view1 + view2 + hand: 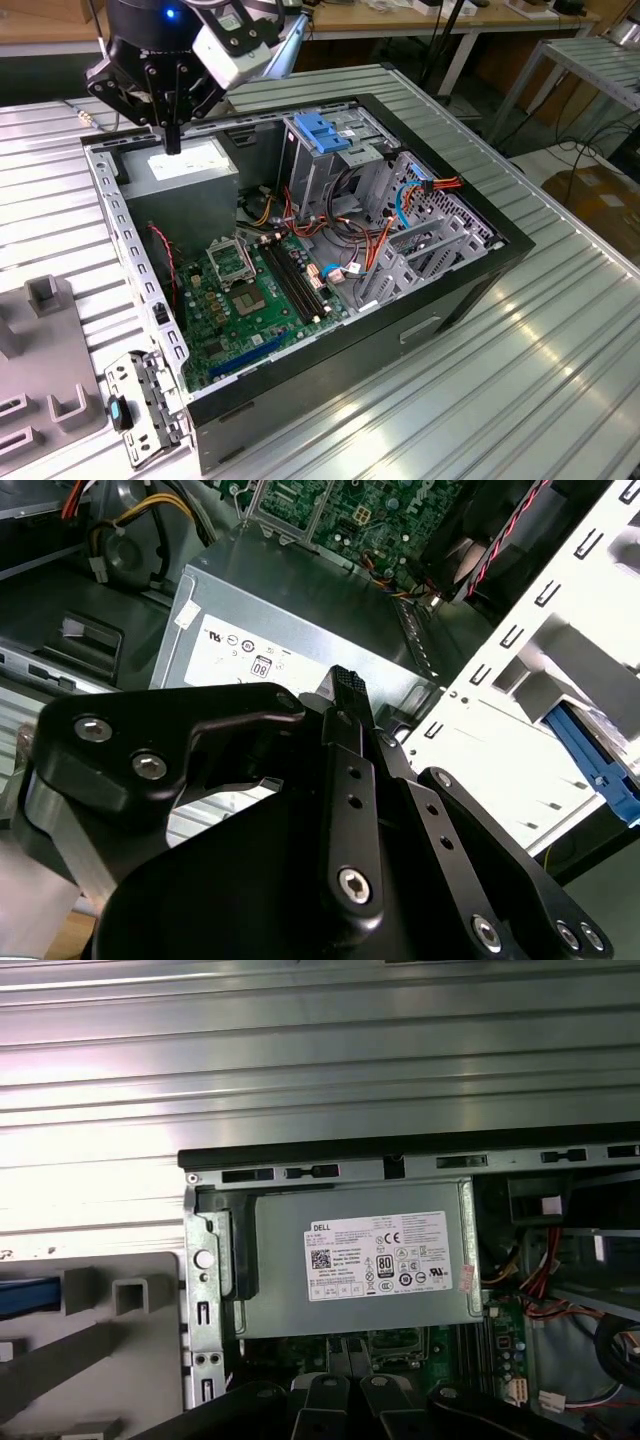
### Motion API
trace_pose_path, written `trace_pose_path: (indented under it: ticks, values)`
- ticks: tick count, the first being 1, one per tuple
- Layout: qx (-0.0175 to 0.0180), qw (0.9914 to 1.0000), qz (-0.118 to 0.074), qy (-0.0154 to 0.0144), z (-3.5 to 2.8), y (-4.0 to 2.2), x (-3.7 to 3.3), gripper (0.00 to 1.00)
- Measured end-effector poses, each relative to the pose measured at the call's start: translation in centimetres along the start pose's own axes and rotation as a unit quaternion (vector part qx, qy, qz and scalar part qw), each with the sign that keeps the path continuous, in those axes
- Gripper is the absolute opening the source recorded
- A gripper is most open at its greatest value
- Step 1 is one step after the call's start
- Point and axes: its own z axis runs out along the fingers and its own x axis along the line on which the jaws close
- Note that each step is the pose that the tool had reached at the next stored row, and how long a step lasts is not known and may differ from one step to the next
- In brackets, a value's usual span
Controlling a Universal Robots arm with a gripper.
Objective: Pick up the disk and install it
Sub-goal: 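Reach for the disk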
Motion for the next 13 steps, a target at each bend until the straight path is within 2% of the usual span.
trace_pose_path:
  ticks: [13]
  values:
    - [0.0001, 1.0, 0.0, 0.0005, 0.02, -0.03, 0.36, 0.11]
